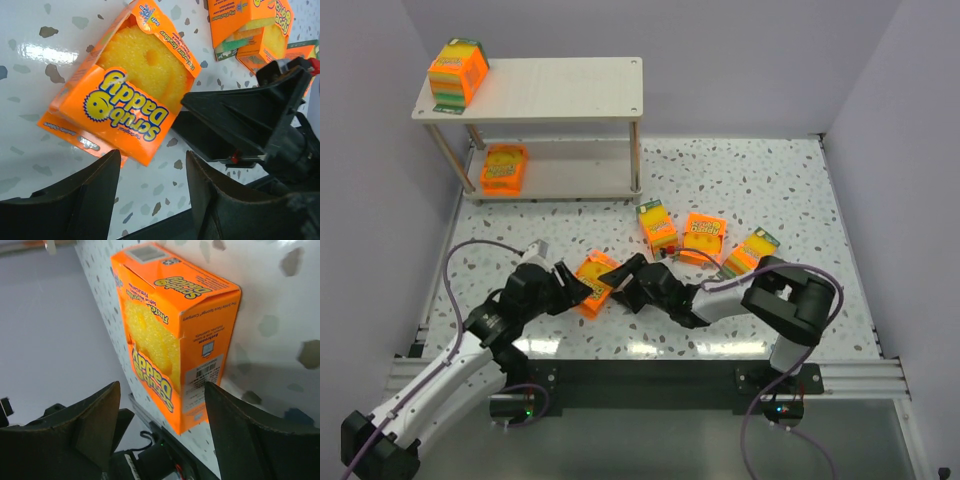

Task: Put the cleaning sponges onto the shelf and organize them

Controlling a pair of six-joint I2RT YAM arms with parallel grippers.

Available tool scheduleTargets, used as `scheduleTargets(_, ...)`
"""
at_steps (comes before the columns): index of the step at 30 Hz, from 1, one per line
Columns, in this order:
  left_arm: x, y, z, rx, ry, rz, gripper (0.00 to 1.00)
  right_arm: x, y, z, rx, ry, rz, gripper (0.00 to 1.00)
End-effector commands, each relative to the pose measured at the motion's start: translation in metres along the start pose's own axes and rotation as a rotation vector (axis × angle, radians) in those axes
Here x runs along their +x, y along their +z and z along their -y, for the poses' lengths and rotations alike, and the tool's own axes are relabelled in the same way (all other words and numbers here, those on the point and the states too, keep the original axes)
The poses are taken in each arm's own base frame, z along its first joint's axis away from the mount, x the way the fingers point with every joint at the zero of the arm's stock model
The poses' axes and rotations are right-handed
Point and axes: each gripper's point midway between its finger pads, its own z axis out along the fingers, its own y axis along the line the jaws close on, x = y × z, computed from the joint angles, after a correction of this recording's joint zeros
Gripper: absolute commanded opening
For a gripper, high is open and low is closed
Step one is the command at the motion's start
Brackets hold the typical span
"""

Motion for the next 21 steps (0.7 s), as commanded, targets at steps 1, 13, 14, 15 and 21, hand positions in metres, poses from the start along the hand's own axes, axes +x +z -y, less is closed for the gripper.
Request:
scheduleTargets(1, 0.01, -0.002, -0.009, -0.024, -0.055, -0.019, 0.59, 0.034, 0.008, -0.057, -0.227, -0.038, -0.164, 0.71)
scheduleTargets(13, 0.006, 0.006, -0.057, -0.208, -0.155, 0.095, 0.59, 0.018, -0.032, -0.043, -0.145, -0.29, -0.134, 0.72)
scheduleTargets(14, 0.0, 0.005, -0.059, -0.218, -0.154, 0.13, 0.59, 0.015, -0.036, -0.041, -0.13, -0.308, -0.125, 0.73)
scheduleTargets(15, -0.003, 0.005, -0.058, -0.217, -0.165, 0.145, 0.6, 0.012, -0.045, -0.047, -0.134, -0.321, -0.115, 0.73)
scheduleTargets(21, -0.002, 0.02, -0.057, -0.205, -0.206, 0.152, 0.61, -0.012, -0.079, -0.03, -0.033, -0.435, -0.051, 0.75)
